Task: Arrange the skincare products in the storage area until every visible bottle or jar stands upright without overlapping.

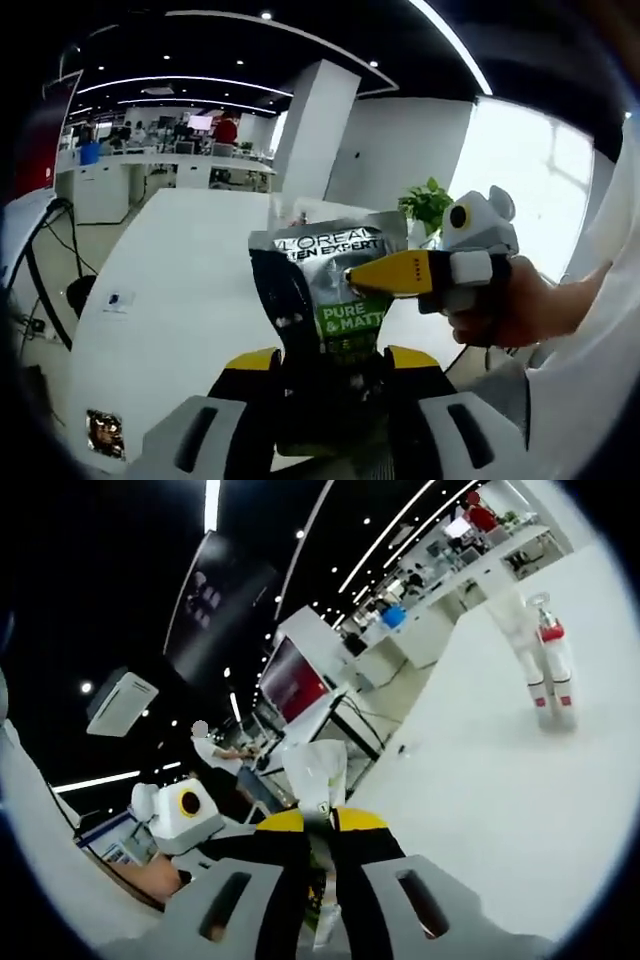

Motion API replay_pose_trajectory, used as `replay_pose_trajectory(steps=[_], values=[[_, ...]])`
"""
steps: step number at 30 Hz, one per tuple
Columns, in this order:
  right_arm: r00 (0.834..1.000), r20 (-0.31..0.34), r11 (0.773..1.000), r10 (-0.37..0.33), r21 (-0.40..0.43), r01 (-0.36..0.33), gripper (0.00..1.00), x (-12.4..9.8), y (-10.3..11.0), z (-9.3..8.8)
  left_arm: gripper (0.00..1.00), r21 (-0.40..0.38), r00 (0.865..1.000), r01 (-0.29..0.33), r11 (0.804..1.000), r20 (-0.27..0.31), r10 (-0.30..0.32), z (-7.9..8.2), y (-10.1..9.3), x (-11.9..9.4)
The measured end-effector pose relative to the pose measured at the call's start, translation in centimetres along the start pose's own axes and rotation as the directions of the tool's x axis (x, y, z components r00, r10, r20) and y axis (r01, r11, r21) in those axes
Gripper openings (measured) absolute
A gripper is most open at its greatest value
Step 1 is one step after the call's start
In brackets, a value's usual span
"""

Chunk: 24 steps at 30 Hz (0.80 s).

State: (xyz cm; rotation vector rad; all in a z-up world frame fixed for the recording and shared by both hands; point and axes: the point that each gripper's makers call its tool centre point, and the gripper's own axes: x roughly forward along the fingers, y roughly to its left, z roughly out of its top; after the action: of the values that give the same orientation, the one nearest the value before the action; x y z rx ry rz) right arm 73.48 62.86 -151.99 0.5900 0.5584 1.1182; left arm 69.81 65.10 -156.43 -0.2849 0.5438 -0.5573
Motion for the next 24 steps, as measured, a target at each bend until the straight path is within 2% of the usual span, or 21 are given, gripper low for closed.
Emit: replay_pose_trajectory(steps=[4,8,11,15,18,21,24], values=[[1.000,0.014,1.000,0.024,0.007,-0.024,0.05,-0.1,0.0,1.1,0.53,-0.035,1.000,0.004,0.999,0.018,-0.003,0.2,0.9,-0.5],[0.998,0.023,0.999,0.054,-0.003,-0.054,0.05,-0.2,0.3,2.1,0.60,-0.089,0.997,0.038,0.995,0.070,-0.031,1.2,1.1,-0.8],[0.996,0.021,0.996,0.085,0.004,-0.086,0.05,-0.4,0.7,2.5,0.65,-0.136,0.992,0.085,0.987,0.104,-0.072,1.9,1.1,-1.0],[0.990,0.009,0.990,0.140,0.009,-0.140,0.05,-0.8,1.4,2.8,0.68,-0.222,0.975,0.199,0.955,0.145,-0.170,2.7,0.1,-1.0],[0.983,0.003,0.983,0.184,0.007,-0.184,0.05,-1.0,2.1,2.7,0.66,-0.309,0.947,0.304,0.901,0.203,-0.249,3.4,-1.0,-1.3],[0.971,-0.008,0.971,0.238,0.031,-0.237,0.05,-1.2,3.0,2.5,0.57,-0.339,0.928,0.363,0.868,0.217,-0.304,3.3,-1.9,-1.6],[0.962,-0.027,0.962,0.270,0.049,-0.269,0.05,-1.2,3.5,2.2,0.46,-0.355,0.915,0.397,0.846,0.221,-0.337,3.1,-2.7,-1.7]])
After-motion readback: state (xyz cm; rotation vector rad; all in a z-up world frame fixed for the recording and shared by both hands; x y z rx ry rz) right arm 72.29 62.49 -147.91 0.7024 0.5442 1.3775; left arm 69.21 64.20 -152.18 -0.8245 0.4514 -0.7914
